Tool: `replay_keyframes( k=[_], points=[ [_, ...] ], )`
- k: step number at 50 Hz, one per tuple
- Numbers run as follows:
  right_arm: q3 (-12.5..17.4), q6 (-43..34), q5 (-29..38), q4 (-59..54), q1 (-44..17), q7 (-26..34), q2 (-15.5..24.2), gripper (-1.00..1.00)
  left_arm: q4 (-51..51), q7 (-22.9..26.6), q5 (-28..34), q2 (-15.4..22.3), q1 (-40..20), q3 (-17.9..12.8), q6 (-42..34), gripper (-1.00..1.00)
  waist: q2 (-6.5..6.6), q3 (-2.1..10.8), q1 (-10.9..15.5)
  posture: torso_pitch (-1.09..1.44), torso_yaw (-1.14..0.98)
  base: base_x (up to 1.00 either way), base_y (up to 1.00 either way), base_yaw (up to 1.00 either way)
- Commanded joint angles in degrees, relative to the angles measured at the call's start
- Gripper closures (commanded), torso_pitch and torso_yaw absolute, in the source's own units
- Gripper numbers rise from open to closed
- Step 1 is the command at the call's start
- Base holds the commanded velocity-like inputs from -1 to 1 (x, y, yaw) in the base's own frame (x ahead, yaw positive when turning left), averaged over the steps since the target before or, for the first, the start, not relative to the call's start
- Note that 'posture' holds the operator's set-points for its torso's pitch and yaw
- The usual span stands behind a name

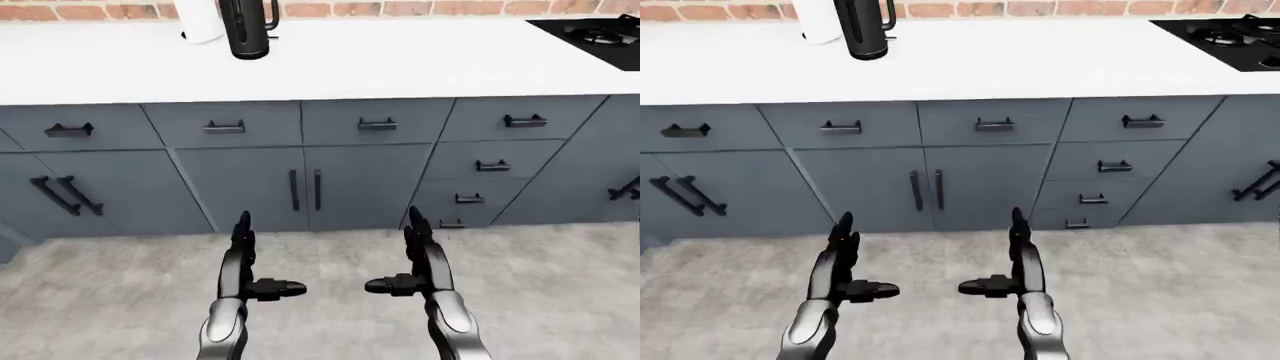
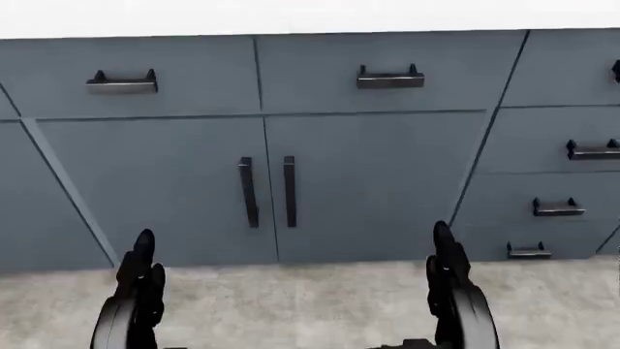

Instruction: Press down the lever to turn on the electric kettle.

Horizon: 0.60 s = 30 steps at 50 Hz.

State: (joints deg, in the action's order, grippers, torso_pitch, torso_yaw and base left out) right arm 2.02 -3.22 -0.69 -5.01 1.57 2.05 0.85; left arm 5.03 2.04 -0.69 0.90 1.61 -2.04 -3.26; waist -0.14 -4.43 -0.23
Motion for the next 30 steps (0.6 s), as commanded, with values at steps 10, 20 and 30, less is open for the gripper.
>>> replay_keyframes(
  k=[10,20,30],
  points=[
    [-0.08,-5.99,2.38,20.32,-0.72,-1.72,0.12,-1.00,-16.72,-0.62,0.89,0.69,-3.32,-0.32,-6.37,-1.00,-0.45,4.36,0.48,0.00,0.00,0.00,0.00,0.00],
    [3.19,-9.79,2.21,24.83,-5.30,-0.94,1.98,-1.00,-25.56,-0.97,2.36,2.15,-9.60,-2.53,-16.54,-1.00,-0.23,5.09,0.53,0.00,0.00,0.00,0.00,0.00],
    [3.96,-16.70,3.41,29.55,-13.14,-1.25,3.84,-1.00,-31.71,-0.84,2.48,5.00,-15.93,-4.75,-23.95,-1.00,-0.15,5.06,0.38,0.00,0.00,0.00,0.00,0.00]
  ],
)
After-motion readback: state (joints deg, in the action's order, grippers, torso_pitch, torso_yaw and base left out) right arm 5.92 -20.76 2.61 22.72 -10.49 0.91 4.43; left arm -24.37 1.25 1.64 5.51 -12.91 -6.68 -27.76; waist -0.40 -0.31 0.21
